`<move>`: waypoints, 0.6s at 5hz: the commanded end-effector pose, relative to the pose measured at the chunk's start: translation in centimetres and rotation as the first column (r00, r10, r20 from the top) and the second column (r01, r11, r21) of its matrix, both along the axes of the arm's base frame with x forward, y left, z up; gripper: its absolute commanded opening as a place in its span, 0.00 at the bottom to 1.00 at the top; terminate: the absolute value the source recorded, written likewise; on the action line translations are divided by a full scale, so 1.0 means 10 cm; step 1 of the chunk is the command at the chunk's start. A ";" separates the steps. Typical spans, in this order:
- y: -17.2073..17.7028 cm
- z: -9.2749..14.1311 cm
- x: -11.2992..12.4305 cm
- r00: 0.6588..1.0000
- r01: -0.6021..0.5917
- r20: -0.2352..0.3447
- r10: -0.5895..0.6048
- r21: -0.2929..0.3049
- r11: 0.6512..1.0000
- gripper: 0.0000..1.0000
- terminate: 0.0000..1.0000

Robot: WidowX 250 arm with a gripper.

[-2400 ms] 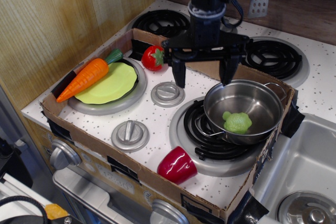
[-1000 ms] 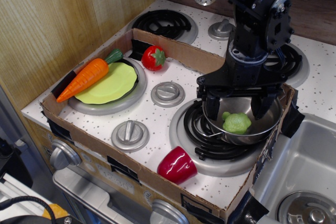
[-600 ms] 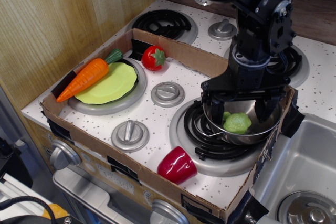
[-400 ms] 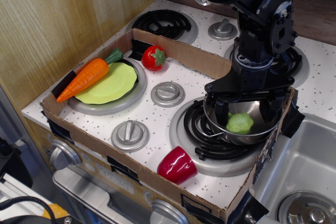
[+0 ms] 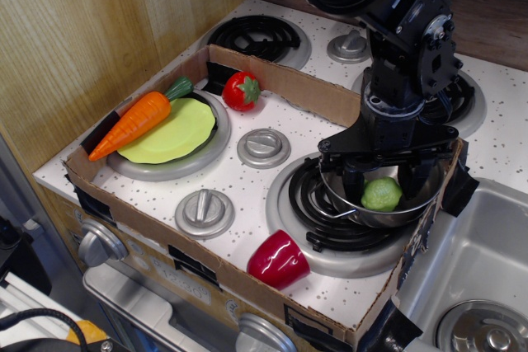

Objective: Take broccoli out of pan

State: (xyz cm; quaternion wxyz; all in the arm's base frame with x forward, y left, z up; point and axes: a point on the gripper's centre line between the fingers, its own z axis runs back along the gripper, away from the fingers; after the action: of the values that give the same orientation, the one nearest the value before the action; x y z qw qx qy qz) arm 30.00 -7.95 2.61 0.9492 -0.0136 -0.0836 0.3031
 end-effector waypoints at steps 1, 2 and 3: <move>0.00 0.20 0.12 1.000 -0.015 0.025 0.015 0.003 1.000 0.00 0.00; 0.05 0.44 0.19 0.991 -0.118 0.062 0.118 -0.011 0.993 0.00 0.00; 0.15 0.76 0.24 0.977 -0.211 0.026 0.212 -0.023 0.977 0.00 0.00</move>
State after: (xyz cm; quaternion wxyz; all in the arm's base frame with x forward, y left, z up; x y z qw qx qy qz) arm 31.39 -6.43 7.88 0.9129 -0.0013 -0.0608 0.4036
